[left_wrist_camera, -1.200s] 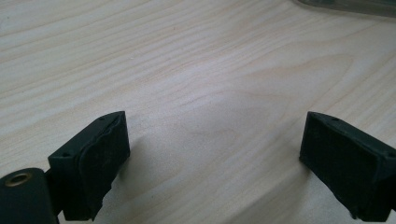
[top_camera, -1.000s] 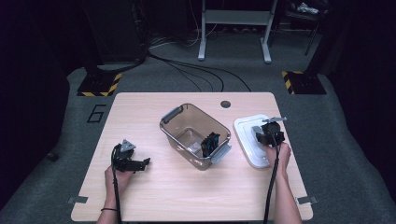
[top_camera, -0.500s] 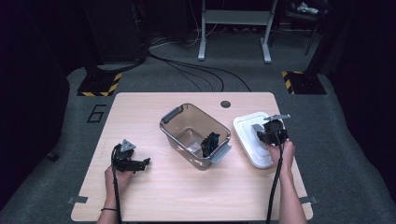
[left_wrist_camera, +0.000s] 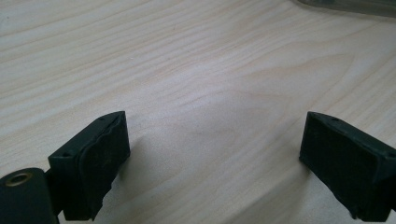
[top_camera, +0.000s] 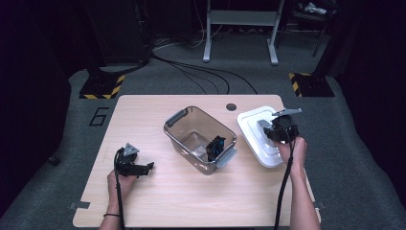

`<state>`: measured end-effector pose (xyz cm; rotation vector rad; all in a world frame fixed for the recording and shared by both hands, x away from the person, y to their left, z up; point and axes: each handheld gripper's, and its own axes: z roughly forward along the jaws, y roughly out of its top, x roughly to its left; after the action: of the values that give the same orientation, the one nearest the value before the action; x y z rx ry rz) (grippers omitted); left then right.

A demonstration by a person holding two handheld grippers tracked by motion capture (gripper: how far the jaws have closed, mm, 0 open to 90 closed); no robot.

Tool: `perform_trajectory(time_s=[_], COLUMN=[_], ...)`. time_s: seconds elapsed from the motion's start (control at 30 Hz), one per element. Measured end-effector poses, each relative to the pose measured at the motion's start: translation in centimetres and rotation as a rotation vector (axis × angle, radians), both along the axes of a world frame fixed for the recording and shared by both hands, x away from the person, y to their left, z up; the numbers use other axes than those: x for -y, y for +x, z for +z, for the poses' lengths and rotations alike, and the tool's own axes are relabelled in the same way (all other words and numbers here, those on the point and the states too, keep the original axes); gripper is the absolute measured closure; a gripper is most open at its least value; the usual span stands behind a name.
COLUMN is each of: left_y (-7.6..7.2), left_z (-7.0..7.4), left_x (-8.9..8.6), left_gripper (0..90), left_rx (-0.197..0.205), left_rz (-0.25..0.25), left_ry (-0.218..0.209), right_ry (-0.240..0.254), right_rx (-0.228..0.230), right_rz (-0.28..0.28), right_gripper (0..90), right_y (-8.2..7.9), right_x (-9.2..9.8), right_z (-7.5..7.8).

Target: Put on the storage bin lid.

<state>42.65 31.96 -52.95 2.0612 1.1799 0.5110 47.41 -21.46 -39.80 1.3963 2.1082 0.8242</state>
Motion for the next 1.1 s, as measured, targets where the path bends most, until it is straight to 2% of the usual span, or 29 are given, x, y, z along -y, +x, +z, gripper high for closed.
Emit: perform_trajectory(time_s=[0.57,0.9,1.1], left_y=[0.0,0.0,0.0], left_z=[0.0,0.0,0.0], left_x=[0.0,0.0,0.0], left_gripper=[8.1,8.1,8.2], left_rx=[0.0,0.0,0.0], left_rz=[0.0,0.001,0.001], left_ry=[0.0,0.0,0.0], right_ry=[-0.033,-0.046,-0.052], right_rx=[0.03,0.026,0.039], right_rz=[0.046,0.096,0.134], right_gripper=[66.8,66.8,66.8], right_y=[-0.5,-0.6,-0.6], right_x=[-1.8,-3.1,-4.1], right_z=[5.3,7.1,8.2])
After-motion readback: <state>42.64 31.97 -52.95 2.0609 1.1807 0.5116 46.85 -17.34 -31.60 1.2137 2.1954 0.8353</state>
